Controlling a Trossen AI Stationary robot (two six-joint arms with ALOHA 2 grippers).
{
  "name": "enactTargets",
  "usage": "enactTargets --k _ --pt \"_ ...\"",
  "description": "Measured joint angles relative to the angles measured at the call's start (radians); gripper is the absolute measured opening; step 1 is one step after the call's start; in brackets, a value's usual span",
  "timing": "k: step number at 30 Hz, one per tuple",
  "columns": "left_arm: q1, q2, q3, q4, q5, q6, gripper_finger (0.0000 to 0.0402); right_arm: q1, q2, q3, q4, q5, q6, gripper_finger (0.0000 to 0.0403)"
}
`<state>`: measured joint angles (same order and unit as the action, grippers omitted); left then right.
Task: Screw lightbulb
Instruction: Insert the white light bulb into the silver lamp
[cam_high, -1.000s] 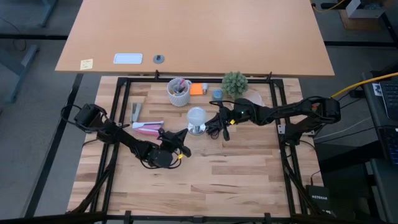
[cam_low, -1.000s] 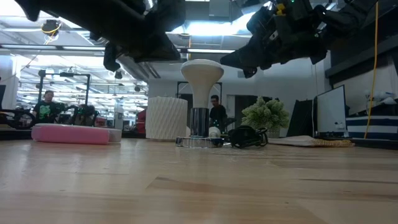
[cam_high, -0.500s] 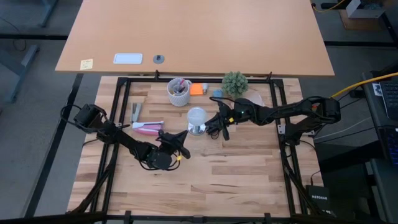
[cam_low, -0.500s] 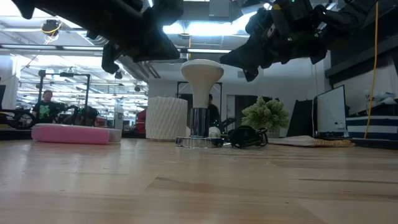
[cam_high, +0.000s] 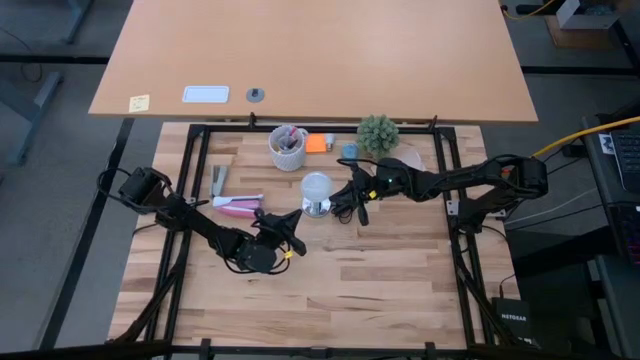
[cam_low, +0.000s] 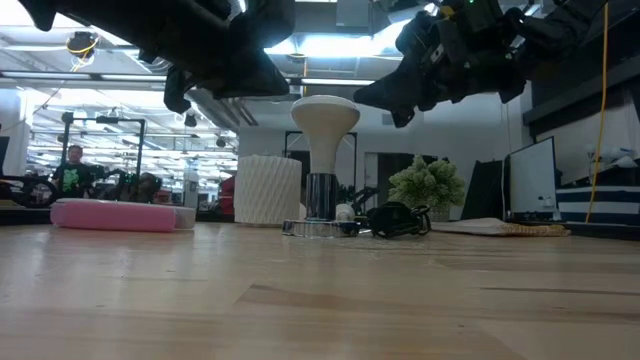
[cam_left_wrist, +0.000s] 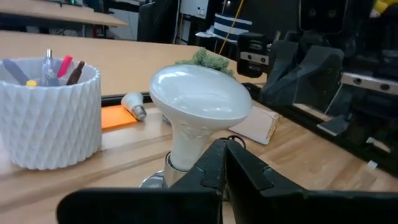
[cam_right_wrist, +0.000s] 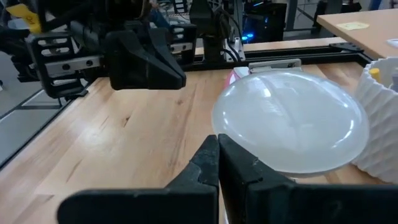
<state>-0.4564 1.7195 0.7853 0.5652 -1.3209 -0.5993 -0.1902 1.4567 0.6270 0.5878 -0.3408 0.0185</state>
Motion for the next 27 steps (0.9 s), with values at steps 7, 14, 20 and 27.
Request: enactTargets --k 7,14,20,27 --pt "0.013 0.0 0.0 0.0 0.017 0.0 0.0005 0.0 0.0 0.0 -0.031 0.0 0.06 0.0003" --pt "0.013 0.0 0.0 -0.013 0.083 -0.013 0.0005 0.0 0.0 0.0 -0.037 0.0 0.077 0.0003" --pt "0.012 0.0 0.0 0.0 0.084 -0.053 0.0005 0.0 0.0 0.0 -0.03 0.0 0.077 0.0003" --pt "0.004 0.0 0.0 0.0 0.143 -0.052 0.0005 0.0 0.0 0.0 -0.031 0.033 0.075 0.0003"
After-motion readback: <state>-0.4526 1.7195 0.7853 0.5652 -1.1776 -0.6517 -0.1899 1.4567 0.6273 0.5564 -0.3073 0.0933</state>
